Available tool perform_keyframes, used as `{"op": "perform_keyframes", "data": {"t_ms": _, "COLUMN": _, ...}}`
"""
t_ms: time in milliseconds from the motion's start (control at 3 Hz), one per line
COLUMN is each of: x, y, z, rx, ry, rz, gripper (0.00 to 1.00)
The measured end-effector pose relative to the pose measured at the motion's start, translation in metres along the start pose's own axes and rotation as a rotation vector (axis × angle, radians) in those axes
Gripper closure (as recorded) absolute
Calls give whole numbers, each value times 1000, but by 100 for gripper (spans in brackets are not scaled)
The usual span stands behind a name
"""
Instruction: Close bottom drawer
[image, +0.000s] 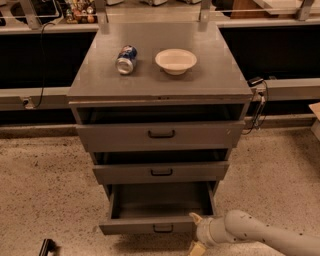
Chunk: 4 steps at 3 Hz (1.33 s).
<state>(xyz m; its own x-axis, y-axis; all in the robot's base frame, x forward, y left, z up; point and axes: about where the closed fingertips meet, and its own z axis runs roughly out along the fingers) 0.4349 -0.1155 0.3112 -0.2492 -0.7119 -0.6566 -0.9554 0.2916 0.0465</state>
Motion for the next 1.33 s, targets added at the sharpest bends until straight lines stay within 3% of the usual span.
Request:
{"op": "perform_keyframes", "data": {"t_ms": 333, "x": 19, "y": -17, "z": 11, "rx": 20, "ry": 76, "rz": 19, "gripper": 19}}
{"op": "perform_keyframes", "data": {"t_ms": 667, "x": 45, "y": -32, "z": 29, "rx": 57, "ry": 86, "rz": 36, "gripper": 42}}
{"op": "perform_keyframes", "data": {"t_ms": 1333, "x": 92, "y": -46, "z": 69, "rx": 128, "ry": 57, "rz": 3, "gripper": 87}}
